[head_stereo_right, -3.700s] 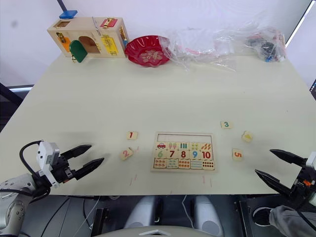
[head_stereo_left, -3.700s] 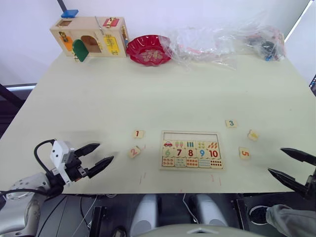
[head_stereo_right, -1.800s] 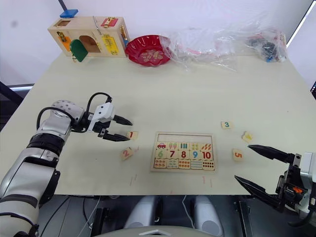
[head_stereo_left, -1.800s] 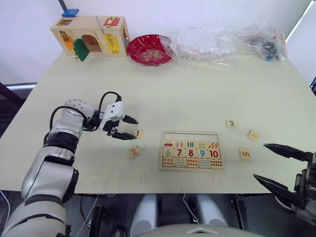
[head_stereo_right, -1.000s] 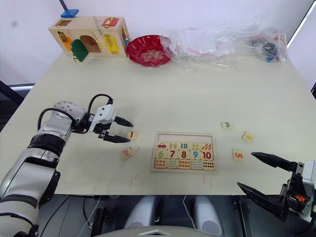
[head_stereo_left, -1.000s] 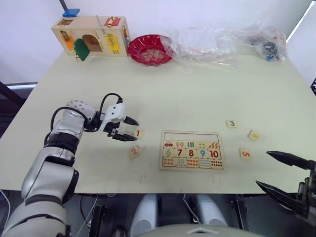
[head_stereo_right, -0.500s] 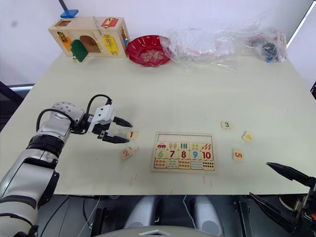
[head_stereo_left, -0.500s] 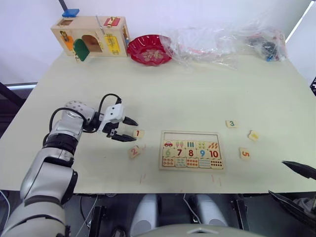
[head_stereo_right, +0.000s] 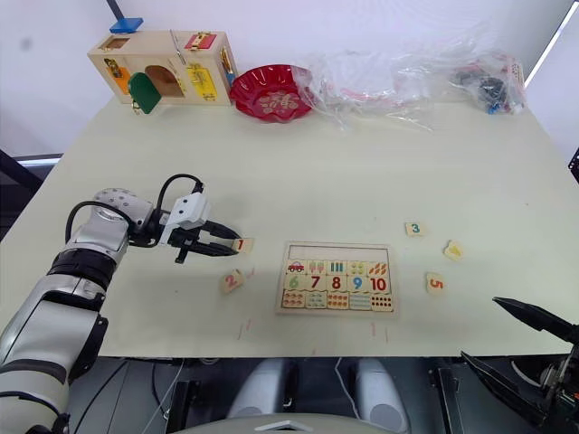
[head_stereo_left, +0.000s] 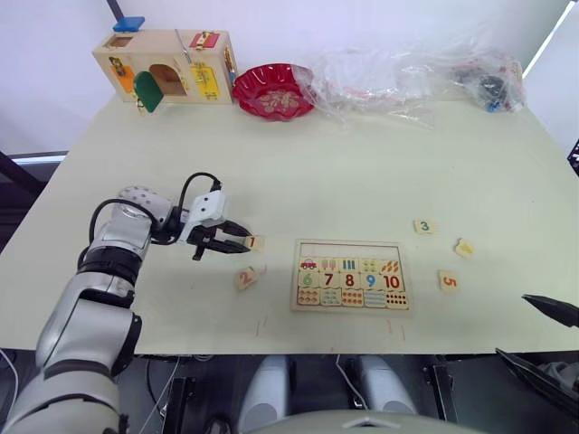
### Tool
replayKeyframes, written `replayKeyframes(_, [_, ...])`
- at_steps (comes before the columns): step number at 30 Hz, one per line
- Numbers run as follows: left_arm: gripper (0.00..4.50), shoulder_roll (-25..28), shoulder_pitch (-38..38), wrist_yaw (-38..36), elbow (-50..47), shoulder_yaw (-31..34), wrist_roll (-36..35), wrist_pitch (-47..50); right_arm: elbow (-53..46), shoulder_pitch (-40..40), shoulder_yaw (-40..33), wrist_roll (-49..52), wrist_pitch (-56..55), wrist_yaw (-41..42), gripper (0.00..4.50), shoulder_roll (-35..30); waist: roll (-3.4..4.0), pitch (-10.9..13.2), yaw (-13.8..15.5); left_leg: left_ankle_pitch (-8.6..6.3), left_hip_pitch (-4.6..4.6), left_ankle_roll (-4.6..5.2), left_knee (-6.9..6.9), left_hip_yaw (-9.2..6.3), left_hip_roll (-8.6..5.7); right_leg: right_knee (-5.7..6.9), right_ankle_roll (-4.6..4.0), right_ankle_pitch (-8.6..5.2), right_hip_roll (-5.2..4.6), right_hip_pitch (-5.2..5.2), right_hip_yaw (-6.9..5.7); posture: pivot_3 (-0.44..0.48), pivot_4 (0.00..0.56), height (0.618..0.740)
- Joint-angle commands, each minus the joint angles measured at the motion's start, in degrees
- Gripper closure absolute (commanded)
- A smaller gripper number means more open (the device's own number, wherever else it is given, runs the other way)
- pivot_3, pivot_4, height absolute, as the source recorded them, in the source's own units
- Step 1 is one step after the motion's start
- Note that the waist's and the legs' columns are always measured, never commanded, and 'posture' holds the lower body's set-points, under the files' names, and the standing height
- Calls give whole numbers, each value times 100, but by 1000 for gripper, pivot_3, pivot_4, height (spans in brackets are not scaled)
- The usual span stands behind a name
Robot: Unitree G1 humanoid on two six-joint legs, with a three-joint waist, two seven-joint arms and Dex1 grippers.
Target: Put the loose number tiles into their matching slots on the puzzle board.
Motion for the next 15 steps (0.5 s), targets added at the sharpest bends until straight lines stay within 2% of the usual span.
replayKeyframes(1, [2650,95,56,-189,-166,125,-78,-39,-6,-47,-41,98,-34,-13,0,-76,0,0,1,0,0,0,0,0,0,0,0,0,0,0,0,0,150,740])
replayKeyframes(7, [2650,107,109,-189,-452,312,-199,212,-18,-125,1,124,6,-60,0,-142,0,0,0,0,0,0,0,-1,0,0,0,0,0,0,0,0,150,740])
replayKeyframes(15, [2650,467,587,-94,-2531,704,-722,1862,-129,-231,56,202,86,-179,0,-208,2,0,-5,0,-1,0,0,-2,2,1,0,0,-2,0,0,0,150,740])
